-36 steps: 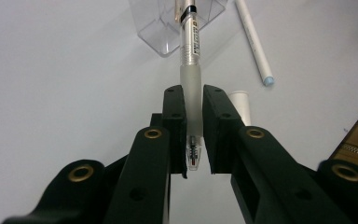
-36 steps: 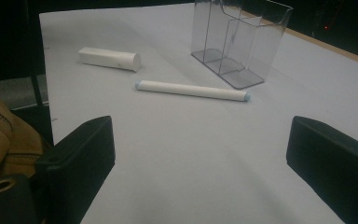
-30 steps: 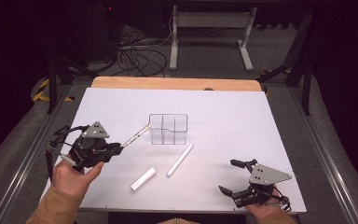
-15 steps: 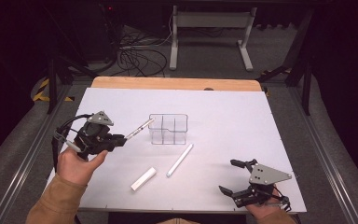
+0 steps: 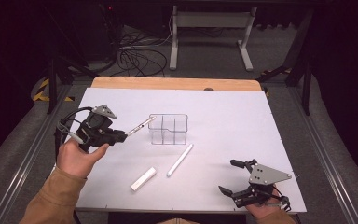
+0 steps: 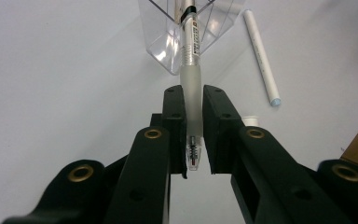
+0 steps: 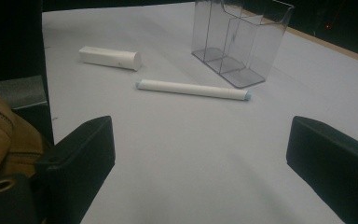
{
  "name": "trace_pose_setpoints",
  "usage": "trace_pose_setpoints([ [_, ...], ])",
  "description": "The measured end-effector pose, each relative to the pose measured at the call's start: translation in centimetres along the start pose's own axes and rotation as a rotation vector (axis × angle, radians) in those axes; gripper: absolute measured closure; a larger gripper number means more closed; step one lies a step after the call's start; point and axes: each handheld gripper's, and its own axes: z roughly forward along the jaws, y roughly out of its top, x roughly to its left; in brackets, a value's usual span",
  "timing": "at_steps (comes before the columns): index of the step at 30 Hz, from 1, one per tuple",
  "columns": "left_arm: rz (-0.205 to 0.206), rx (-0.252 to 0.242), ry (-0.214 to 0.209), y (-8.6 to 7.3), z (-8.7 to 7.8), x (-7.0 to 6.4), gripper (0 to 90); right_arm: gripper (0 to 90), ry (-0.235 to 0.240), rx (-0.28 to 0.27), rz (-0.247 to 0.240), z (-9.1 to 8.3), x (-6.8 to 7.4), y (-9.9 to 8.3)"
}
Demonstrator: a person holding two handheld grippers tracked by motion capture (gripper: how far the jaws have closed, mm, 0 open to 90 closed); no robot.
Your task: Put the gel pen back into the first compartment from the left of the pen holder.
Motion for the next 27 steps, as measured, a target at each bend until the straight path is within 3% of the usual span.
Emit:
trace_pose_setpoints([
  [7,-0.012,0.043,-0.011,0.7,0.4,0.5,80.2,8.4,0.004,0.002,0.001,0.0,0.0,0.0],
  [11,-0.004,0.069,0.018,1.3,0.5,0.5,80.2,8.4,0.004,0.002,0.0,0.0,0.0,0.0],
  [18,-0.004,0.126,0.025,2.6,1.2,0.6,80.1,8.4,0.006,0.003,0.0,0.0,0.0,0.0],
  [27,0.012,0.163,0.045,3.9,1.6,0.5,80.1,8.5,0.007,0.002,-0.003,0.0,0.0,0.0],
])
